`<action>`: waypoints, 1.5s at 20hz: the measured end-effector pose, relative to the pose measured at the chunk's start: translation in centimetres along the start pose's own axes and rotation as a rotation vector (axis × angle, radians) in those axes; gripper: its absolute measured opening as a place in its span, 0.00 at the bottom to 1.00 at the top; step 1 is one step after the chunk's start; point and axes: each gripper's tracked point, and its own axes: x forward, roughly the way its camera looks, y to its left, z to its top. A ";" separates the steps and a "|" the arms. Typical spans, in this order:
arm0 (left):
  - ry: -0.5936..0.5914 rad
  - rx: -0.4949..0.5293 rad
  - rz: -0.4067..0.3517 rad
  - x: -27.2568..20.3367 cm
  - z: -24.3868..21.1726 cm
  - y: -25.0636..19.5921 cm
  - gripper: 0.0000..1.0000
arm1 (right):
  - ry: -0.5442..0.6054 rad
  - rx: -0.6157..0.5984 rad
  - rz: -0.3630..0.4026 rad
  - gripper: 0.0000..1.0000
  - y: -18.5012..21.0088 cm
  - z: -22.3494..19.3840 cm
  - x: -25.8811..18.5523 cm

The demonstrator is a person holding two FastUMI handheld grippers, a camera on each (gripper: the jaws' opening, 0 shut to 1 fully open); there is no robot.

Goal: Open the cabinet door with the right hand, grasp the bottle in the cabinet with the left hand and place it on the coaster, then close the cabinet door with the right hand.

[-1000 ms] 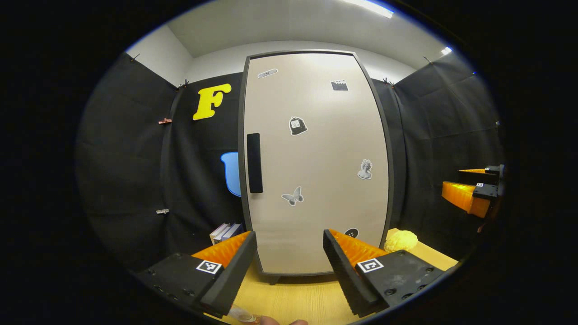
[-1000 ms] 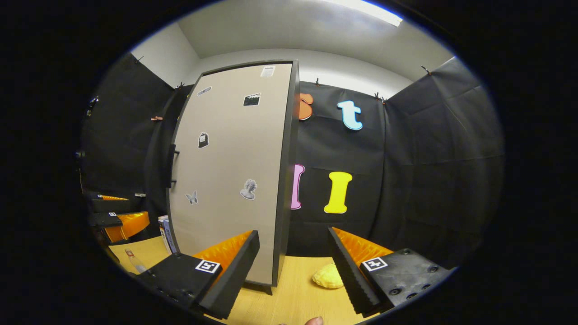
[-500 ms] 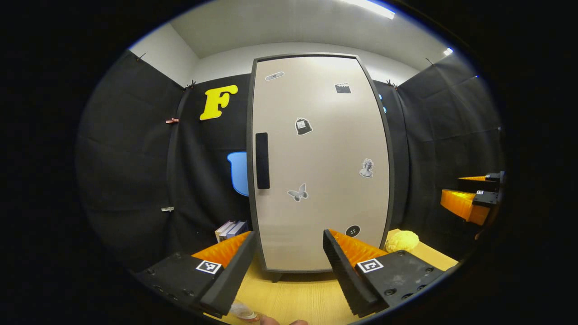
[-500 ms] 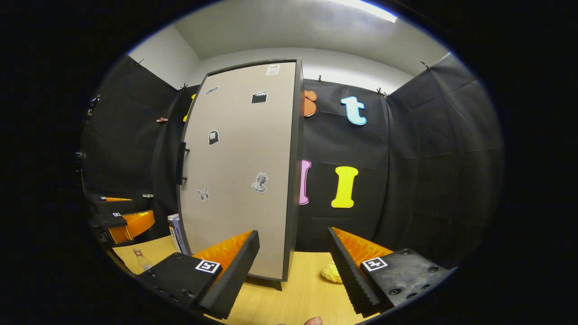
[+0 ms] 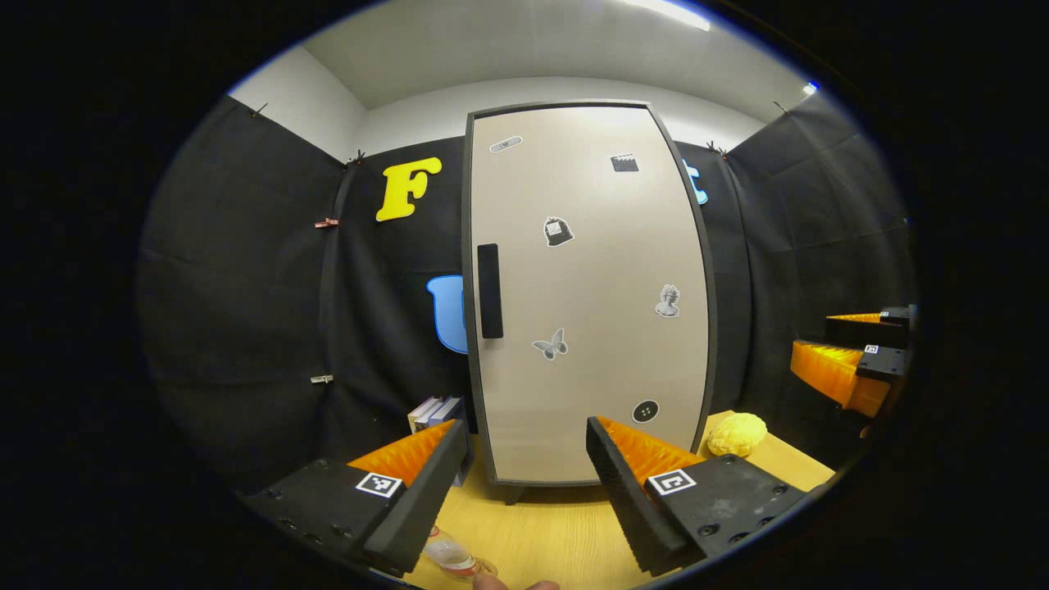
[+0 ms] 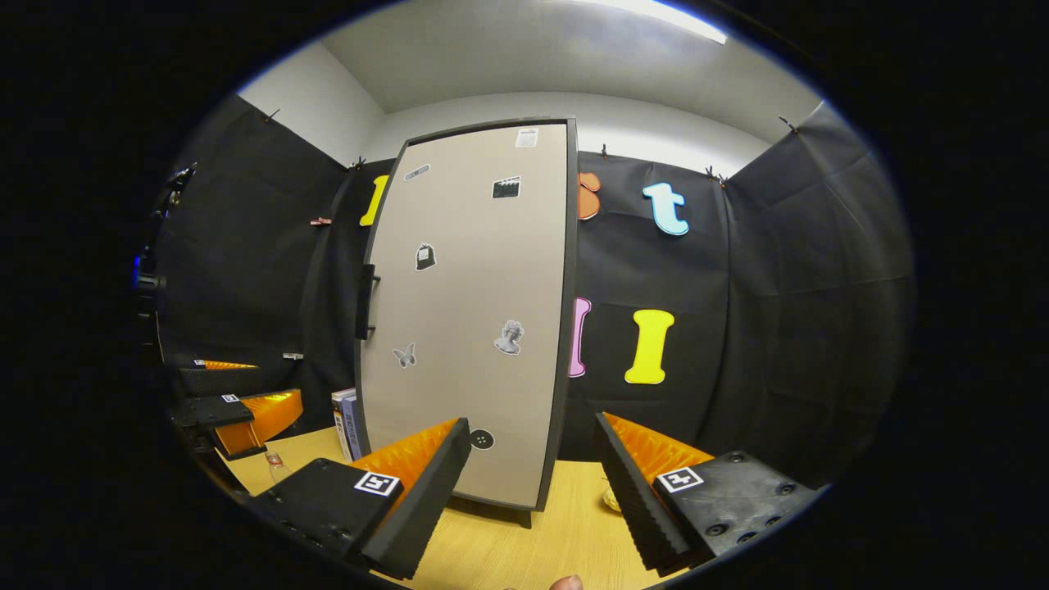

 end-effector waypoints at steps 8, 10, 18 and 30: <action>-0.004 0.008 -0.011 -0.6 0.1 -0.2 0.93 | 0.003 0.022 -0.024 0.98 -0.7 -0.1 -0.4; -0.001 0.015 -0.011 -0.7 0.1 -0.1 0.93 | 0.002 0.017 -0.023 0.98 -0.6 -0.1 -0.5; 0.007 0.010 -0.001 -1.7 -0.6 0.4 0.93 | 0.000 0.010 0.001 0.98 0.8 -0.1 -1.1; -0.002 0.013 -0.005 -2.5 -0.3 0.6 0.93 | 0.007 0.004 0.006 0.98 1.1 -0.2 -1.7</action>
